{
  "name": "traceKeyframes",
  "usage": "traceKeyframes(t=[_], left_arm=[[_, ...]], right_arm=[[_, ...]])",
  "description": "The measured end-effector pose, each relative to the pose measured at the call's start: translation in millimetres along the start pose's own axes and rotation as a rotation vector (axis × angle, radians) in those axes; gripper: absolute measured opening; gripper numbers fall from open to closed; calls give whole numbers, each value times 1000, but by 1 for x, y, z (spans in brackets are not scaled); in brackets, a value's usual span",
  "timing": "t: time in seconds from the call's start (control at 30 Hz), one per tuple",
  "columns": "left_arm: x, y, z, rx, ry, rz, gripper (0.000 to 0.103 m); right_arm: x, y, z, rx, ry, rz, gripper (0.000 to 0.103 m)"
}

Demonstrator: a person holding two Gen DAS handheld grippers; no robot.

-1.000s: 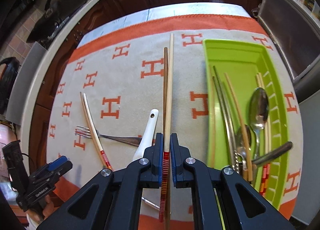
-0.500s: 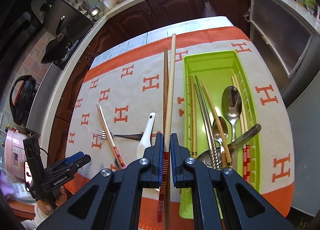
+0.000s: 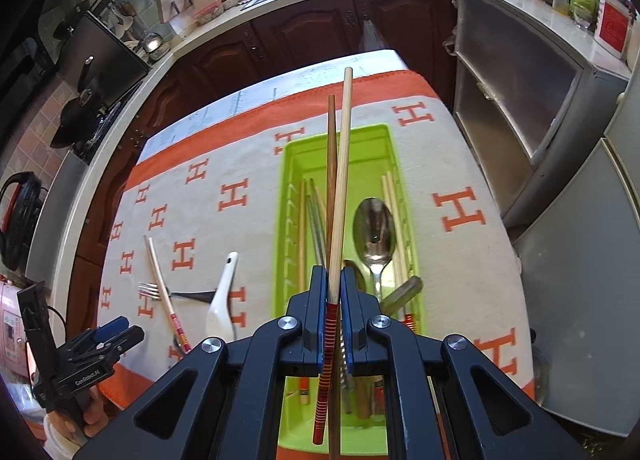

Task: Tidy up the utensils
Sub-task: 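Carry the red-banded chopstick into the green tray and open the right gripper, then grasp the small metal spoon with the right gripper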

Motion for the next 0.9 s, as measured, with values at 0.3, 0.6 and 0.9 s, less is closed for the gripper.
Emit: traceKeyframes(t=[0.3, 0.6, 0.9], left_arm=[[22, -11, -3, -64, -58, -14, 63], [26, -18, -5, -105, -71, -6, 63], [13, -20, -8, -98, -51, -3, 63]], right_arm=[[43, 8, 9, -22, -97, 33, 7], [43, 2, 14, -2, -75, 15, 13], [26, -66, 27, -163, -61, -112, 13]])
Point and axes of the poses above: each gripper's, at about its wrist camera, not at the fingertips, and x roughly the way its jaws point, y to its right, z to its underside, the point moved 6 cm from there along x, roughly the way its jaws point, and after that the axes turned 3 degrees about -x, right-handed, at the moved point
